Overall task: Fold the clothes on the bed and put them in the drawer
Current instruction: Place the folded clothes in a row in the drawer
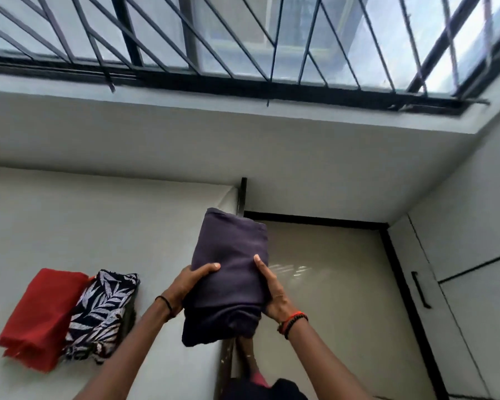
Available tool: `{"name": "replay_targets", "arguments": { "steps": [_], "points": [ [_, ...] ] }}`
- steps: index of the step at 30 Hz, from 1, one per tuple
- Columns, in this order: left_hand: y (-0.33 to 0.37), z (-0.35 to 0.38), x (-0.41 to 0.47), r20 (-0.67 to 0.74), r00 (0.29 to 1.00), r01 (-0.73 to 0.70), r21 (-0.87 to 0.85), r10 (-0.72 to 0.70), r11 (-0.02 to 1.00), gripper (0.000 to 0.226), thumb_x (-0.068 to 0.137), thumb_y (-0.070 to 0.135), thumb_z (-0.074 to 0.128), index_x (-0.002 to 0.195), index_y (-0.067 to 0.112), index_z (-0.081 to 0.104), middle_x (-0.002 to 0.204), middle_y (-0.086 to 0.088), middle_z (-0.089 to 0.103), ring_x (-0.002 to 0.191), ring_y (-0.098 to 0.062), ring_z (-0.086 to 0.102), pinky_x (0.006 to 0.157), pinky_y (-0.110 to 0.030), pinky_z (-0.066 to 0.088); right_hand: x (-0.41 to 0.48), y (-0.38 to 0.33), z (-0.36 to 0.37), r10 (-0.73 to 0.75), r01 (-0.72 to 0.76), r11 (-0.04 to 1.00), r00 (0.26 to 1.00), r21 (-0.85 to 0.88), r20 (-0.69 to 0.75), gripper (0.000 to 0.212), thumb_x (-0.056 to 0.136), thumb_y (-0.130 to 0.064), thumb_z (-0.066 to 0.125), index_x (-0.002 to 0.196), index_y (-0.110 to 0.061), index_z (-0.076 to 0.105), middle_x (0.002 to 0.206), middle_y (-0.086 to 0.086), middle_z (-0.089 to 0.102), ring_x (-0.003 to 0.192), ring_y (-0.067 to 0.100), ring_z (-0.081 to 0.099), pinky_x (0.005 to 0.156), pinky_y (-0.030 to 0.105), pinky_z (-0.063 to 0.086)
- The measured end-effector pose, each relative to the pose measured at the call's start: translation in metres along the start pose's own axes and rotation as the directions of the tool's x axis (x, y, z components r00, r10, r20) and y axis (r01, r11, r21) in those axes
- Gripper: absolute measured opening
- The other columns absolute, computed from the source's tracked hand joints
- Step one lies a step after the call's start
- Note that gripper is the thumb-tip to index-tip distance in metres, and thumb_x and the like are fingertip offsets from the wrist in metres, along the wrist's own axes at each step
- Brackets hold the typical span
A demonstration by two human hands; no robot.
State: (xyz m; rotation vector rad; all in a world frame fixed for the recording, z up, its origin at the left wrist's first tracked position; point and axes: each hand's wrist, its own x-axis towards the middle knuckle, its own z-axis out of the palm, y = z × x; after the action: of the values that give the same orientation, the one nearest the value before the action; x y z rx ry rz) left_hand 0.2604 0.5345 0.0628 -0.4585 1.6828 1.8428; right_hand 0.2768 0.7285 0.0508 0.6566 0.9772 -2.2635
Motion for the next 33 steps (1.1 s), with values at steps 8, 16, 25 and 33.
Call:
{"name": "replay_targets", "arguments": {
  "steps": [8,16,25,33],
  "points": [
    [-0.026,0.119,-0.073,0.226,0.974,0.002,0.081,-0.020,0.997,0.069,0.059,0.044,0.084,0.113,0.006,0.064,0.105,-0.009,0.072,0.098,-0.023,0.068,0.092,-0.037,0.051,-0.156,0.019,-0.068,-0.168,0.183,0.981,0.968,0.070,-0.188,0.046,0.085,-0.035,0.065,0.120,-0.006,0.062,0.117,0.016,0.066,0.112,0.031,0.061,0.101,0.044,0.046],
    [-0.065,0.286,-0.119,0.468,0.879,-0.072,0.325,-0.094,0.943,0.081,0.046,0.059,0.085,0.108,0.011,0.066,0.099,-0.007,0.073,0.094,-0.022,0.070,0.092,-0.039,0.051,-0.310,0.041,-0.177,-0.308,0.431,0.876,0.845,0.216,-0.438,0.046,0.083,-0.036,0.067,0.120,-0.008,0.063,0.115,0.016,0.067,0.108,0.032,0.064,0.099,0.044,0.048],
    [-0.150,0.500,-0.205,0.637,0.719,-0.159,0.539,-0.278,0.827,0.044,0.077,0.040,0.073,0.108,0.011,0.064,0.097,-0.008,0.074,0.089,-0.023,0.070,0.085,-0.036,0.055,-0.484,0.090,-0.322,-0.328,0.679,0.673,0.630,0.294,-0.704,0.046,0.080,-0.036,0.071,0.119,-0.013,0.065,0.114,0.015,0.068,0.106,0.031,0.065,0.096,0.045,0.050],
    [-0.272,0.647,-0.257,0.638,0.575,-0.098,0.675,-0.512,0.731,0.059,0.065,0.043,0.080,0.113,0.014,0.063,0.107,-0.009,0.071,0.099,-0.025,0.067,0.093,-0.040,0.052,-0.610,0.161,-0.443,-0.258,0.766,0.574,0.505,0.289,-0.824,0.047,0.081,-0.037,0.071,0.122,-0.017,0.061,0.113,0.013,0.069,0.103,0.030,0.067,0.087,0.042,0.054]
  ]
}}
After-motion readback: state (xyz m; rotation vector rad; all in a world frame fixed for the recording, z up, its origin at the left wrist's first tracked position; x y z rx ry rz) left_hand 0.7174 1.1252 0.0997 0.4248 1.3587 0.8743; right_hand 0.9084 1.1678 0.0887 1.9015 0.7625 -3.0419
